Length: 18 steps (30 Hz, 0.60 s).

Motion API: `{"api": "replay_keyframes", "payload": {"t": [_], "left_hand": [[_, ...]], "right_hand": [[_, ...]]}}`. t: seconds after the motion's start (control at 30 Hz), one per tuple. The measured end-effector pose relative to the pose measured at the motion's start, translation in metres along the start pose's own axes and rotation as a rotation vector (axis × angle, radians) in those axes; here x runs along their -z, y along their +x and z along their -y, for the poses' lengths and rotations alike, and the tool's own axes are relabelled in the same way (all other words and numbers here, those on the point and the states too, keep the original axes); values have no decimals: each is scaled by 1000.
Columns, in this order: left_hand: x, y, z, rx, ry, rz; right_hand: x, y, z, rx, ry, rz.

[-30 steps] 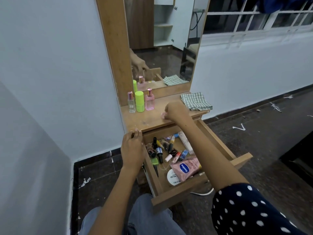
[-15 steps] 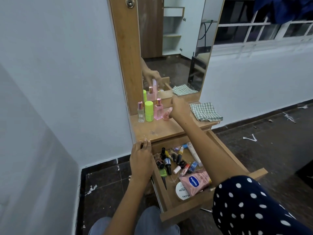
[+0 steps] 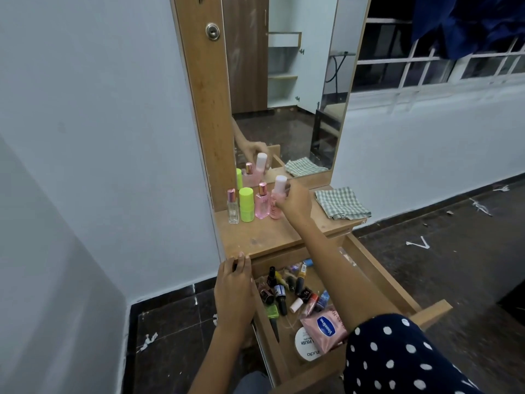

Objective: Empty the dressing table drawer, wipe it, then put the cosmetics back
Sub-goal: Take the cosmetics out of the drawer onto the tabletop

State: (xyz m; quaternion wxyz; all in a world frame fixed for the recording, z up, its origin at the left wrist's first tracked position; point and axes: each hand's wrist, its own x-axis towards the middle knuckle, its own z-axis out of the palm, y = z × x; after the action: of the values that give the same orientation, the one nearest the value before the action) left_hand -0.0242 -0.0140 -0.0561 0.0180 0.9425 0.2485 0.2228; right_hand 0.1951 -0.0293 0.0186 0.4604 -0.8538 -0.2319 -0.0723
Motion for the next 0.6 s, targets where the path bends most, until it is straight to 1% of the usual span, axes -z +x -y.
{"api": "replay_keyframes", "payload": {"t": [0.13, 0.3, 0.5, 0.6], "left_hand": [[0, -1, 0, 11, -5, 3], [2, 0, -1, 13, -10, 4], [6, 0, -2, 14, -7, 24], [6, 0, -1, 16, -4, 40]], "right_hand": [[-8, -6, -15, -8, 65, 6], [-18, -9, -20, 37, 90, -25], [-25, -9, -30, 12, 61, 17], [-14, -15, -39, 26, 16, 48]]}}
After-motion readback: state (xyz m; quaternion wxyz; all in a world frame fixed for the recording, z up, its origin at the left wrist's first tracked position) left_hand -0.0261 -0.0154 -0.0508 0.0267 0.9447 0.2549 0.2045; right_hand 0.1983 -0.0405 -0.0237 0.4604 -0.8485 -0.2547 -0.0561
